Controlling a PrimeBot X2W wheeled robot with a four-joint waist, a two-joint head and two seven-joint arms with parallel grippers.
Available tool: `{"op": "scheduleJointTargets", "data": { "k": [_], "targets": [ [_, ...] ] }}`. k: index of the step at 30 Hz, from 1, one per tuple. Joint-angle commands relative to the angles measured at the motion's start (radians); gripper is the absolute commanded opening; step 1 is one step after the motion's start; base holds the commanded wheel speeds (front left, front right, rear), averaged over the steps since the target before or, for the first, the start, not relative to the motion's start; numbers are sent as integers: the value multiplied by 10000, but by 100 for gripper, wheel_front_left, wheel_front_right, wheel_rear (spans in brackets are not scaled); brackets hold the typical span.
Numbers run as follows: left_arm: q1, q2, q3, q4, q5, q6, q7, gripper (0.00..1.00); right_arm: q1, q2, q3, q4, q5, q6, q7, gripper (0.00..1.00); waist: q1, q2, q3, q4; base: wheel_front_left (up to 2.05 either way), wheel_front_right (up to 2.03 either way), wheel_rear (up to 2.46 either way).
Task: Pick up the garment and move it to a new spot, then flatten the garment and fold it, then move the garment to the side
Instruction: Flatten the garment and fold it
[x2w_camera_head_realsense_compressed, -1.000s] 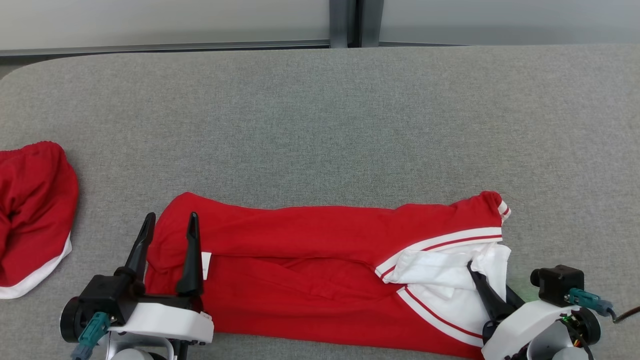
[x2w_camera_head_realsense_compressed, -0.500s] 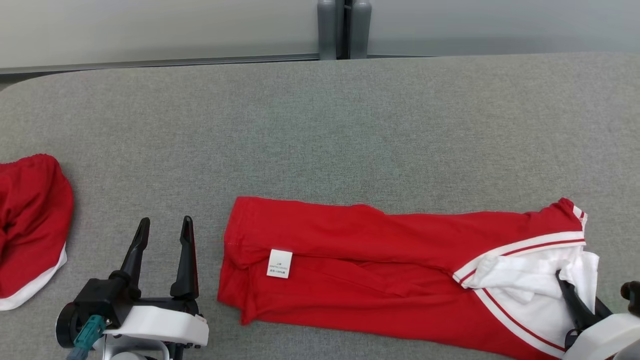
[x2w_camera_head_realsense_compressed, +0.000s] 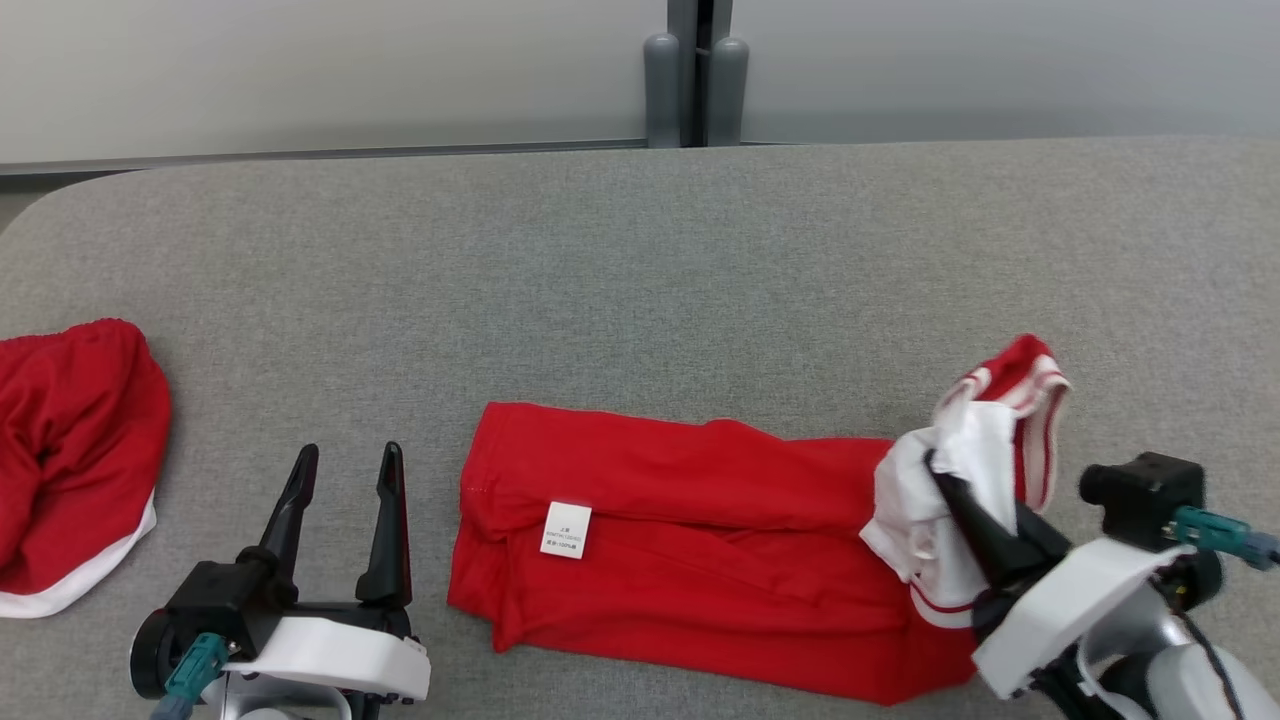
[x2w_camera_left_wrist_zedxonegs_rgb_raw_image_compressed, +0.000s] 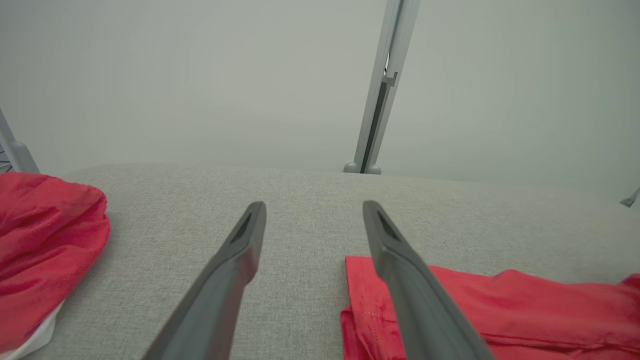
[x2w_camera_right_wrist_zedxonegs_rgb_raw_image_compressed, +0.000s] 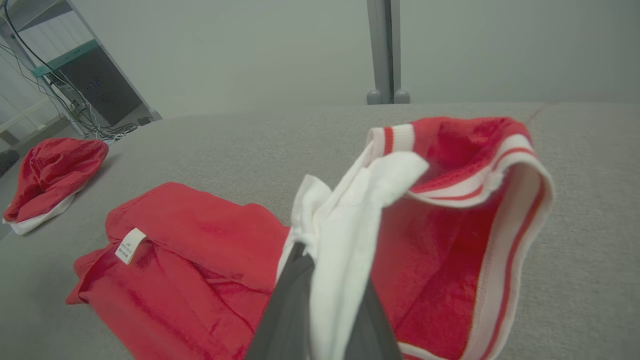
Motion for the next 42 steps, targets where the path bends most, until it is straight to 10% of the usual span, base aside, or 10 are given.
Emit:
{"op": "scheduleJointTargets", "data": {
  "k": [1,19,20,22,33,42],
  "targets": [
    [-121,27,0,48,27,-37,-41,100,-234,165,380,-158,127,-2,148,0,0,0,12,138,0,0,0],
    [-648,-487,-96,440,264,-309,-43,100,-3044,2530,4367,2874,480,-2,-1139,0,0,0,700,1066,0,0,0],
    [-698,-502,-95,460,285,-336,-44,100,-3157,2592,4423,3087,485,-2,-1292,21,0,0,732,1098,0,0,0],
    [-738,-537,-81,527,326,-377,-44,100,-3395,2670,4667,3483,347,-2,-1553,100,0,0,776,1130,0,0,0],
    [-759,-639,179,564,602,-454,-44,100,-4203,2519,5043,3250,-184,-2,-3671,100,0,0,702,941,0,0,0],
    [-408,-534,495,447,745,-384,-43,100,-2921,1407,2064,2177,-1273,-2,-4267,100,0,0,434,423,0,0,0]
  ]
}}
